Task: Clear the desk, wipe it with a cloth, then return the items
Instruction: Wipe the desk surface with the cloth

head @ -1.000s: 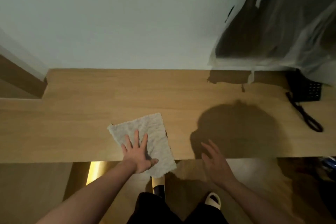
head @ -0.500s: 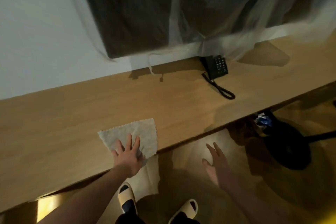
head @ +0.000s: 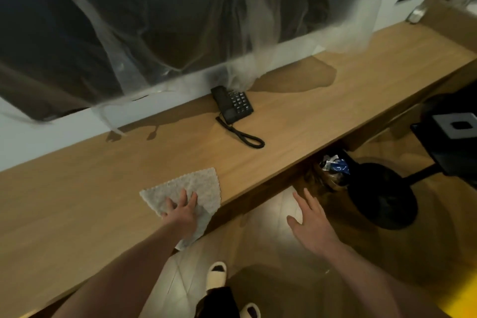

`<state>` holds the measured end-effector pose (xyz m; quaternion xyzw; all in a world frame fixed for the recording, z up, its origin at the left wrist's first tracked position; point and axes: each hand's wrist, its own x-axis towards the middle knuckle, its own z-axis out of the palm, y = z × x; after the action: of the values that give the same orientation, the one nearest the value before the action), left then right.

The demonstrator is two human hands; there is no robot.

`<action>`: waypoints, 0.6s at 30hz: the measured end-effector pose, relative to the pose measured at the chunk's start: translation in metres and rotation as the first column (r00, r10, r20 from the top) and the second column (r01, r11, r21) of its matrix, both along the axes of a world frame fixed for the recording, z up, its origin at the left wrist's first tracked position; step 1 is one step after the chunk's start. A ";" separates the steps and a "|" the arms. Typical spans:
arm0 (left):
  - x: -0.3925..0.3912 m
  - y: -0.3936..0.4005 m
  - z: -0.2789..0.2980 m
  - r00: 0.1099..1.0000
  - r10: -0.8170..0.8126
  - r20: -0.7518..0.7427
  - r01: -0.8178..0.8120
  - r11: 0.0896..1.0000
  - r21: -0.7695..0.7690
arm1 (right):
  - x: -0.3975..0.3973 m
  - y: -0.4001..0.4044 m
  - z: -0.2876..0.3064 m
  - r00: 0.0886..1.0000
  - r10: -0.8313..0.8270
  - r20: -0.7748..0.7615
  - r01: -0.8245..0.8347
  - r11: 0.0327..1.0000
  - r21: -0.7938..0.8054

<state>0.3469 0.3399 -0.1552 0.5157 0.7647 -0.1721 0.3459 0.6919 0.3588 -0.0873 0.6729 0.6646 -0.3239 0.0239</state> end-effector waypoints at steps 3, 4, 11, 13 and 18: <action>0.029 0.033 0.000 1.000 -0.025 0.010 0.025 1.000 0.013 | 0.026 0.024 0.006 0.998 -0.060 -0.031 0.060 0.998 -0.002; 0.038 0.043 -0.002 1.000 -0.028 0.011 0.028 0.999 0.029 | 0.035 0.032 0.008 0.996 -0.077 -0.045 0.077 0.997 -0.005; 0.099 0.097 -0.021 0.989 -0.149 -0.018 0.149 0.960 0.238 | 0.094 0.092 0.015 0.985 -0.157 -0.074 0.157 0.988 0.001; 0.121 0.111 -0.019 0.980 -0.200 0.001 0.193 0.945 0.263 | 0.110 0.107 0.012 0.982 -0.173 -0.071 0.174 0.985 0.005; 0.182 0.150 -0.012 0.952 -0.261 0.158 0.205 0.930 0.305 | 0.137 0.133 0.008 0.975 -0.209 -0.075 0.209 0.978 -0.003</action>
<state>0.5293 0.4901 -0.1670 0.6619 0.6768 -0.0489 0.3185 0.8288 0.4921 -0.0790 0.7264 0.5915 -0.3480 -0.0369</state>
